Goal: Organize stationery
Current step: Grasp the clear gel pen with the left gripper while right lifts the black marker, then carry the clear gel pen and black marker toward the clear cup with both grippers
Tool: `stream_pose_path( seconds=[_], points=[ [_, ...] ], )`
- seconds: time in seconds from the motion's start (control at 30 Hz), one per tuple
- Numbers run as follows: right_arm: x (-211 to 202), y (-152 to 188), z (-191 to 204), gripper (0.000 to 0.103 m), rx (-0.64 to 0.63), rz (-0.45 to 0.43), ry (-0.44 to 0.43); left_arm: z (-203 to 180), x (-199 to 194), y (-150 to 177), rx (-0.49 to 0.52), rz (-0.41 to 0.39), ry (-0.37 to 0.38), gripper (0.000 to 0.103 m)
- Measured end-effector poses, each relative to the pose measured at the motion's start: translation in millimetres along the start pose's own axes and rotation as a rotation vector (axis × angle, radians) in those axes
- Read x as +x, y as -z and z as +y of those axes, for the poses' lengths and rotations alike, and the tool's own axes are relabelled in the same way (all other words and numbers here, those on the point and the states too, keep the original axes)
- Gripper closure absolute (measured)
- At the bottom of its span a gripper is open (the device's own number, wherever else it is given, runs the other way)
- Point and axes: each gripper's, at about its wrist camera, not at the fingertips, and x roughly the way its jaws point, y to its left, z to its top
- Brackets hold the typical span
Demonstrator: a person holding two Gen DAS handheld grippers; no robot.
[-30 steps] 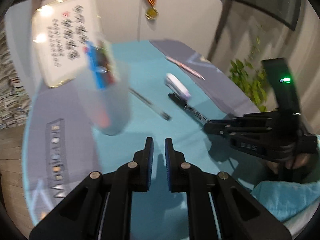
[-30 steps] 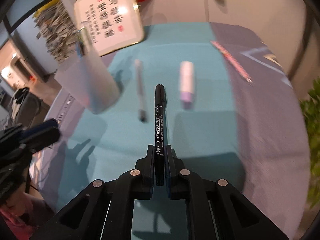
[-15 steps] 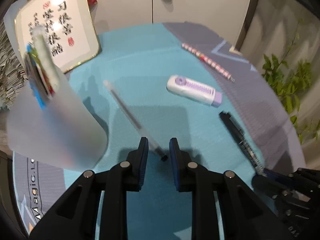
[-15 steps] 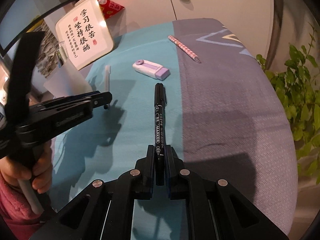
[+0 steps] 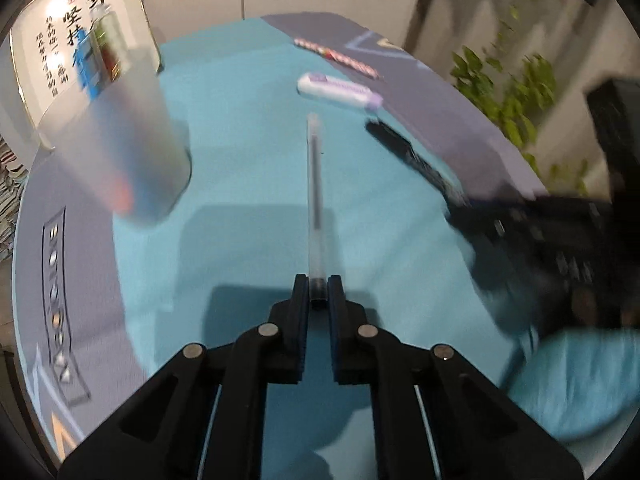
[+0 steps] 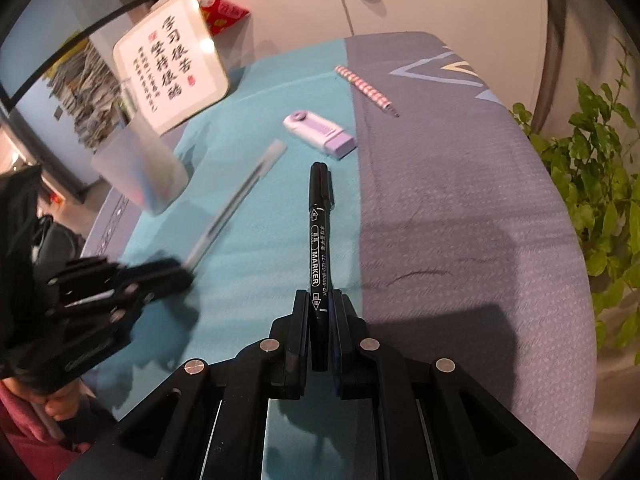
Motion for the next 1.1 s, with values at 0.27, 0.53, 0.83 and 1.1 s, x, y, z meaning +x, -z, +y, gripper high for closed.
stream_pose_path(
  seconds=[0.27,0.53,0.83,1.1],
  points=[
    [-2.6,-25.8,10.5,0.049,-0.004,-0.030,0.021,-1.8,-14.3,-9.3,0.013,-0.072,-0.017,0.090],
    [12.1,-58.5,5.7,0.050,0.013,-0.037,0.098,-6.2,21.0,-66.7,0.005,-0.082,-0.049,0.086],
    [23.1,-61.8,9.6,0.054,-0.064,-0.033,0.123,2.5,42.8,-83.2,-0.029,-0.033,-0.023,0.075],
    [33.4,-68.4,8.5,0.066,-0.071,-0.027,0.134,1.5,47.0,-91.8,-0.025,-0.039,-0.036,0.077]
  ],
)
